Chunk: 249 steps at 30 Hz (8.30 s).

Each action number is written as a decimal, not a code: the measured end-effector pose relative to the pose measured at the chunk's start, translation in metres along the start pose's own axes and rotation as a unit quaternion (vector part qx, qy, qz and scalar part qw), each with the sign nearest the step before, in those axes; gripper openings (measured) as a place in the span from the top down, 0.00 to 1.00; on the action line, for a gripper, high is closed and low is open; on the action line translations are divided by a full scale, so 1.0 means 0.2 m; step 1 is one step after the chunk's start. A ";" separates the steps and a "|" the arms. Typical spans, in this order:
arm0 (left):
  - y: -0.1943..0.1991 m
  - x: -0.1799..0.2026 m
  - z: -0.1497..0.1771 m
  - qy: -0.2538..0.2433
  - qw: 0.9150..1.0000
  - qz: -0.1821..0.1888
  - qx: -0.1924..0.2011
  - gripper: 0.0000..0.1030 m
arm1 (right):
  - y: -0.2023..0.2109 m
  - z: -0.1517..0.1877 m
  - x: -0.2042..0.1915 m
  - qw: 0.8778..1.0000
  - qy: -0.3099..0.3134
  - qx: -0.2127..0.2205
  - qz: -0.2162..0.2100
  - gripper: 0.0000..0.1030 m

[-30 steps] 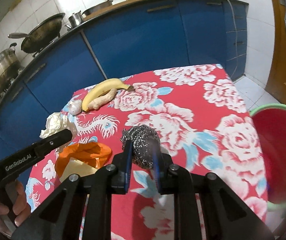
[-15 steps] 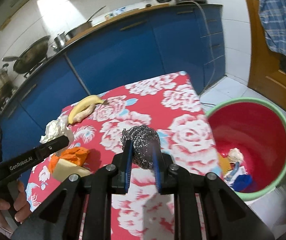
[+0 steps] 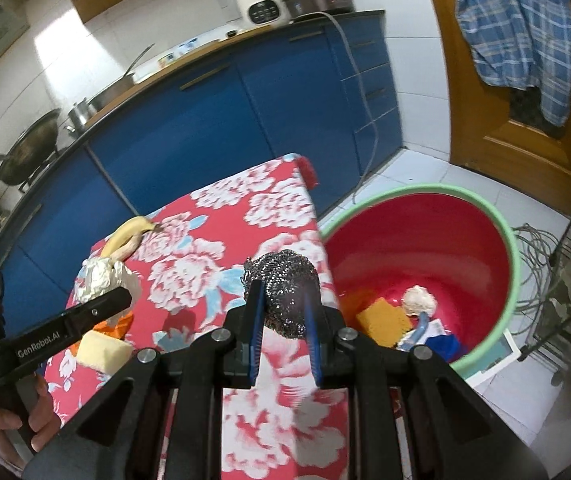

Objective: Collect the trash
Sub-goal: 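Carry the steel wool over the red bucket and open the right tool while the left carries the paper, then lower the crumpled paper into the red bucket and open the left tool, then move both tools back over the table to the orange glove and yellow sponge, then grasp the yellow sponge with the right tool and lift it off the glove, then grasp the orange rubber glove with the left tool while the right holds the sponge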

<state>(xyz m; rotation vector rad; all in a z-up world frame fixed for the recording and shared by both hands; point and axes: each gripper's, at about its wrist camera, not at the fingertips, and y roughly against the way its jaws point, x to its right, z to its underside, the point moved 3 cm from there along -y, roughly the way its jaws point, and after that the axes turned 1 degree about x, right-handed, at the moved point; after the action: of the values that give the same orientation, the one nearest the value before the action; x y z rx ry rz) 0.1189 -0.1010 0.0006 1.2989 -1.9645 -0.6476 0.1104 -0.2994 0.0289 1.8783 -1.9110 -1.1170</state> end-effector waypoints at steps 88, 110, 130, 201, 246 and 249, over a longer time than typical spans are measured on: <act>-0.12 0.17 0.08 -0.027 0.998 -0.054 -0.031 0.44 | 0.08 0.10 0.30 0.998 -0.051 -0.009 0.026 0.57; 0.23 -0.45 0.20 0.073 0.987 -0.144 0.010 0.44 | -0.08 0.20 -0.28 0.997 0.039 -0.053 -0.047 0.55; 0.39 -0.88 0.32 0.146 0.970 -0.192 0.022 0.44 | -0.29 0.38 -0.76 0.980 0.106 -0.127 -0.108 0.45; 0.39 -1.06 0.35 0.179 0.965 -0.190 0.017 0.44 | -0.53 0.52 -1.19 0.932 0.293 -0.155 -0.145 0.33; 0.07 -0.85 0.29 0.111 0.986 -0.120 -0.021 0.77 | -0.36 0.29 -0.80 0.971 0.180 -0.107 -0.118 0.72; 0.07 -0.83 0.28 0.106 0.987 -0.120 -0.020 0.85 | -0.34 0.26 -0.74 0.975 0.169 -0.099 -0.107 0.72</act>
<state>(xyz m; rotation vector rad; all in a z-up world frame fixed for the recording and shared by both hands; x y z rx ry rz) 0.1119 0.0604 -0.0697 1.5277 -1.6323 -0.6311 0.1493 -0.1354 -0.0024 2.0407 -1.3888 -0.9289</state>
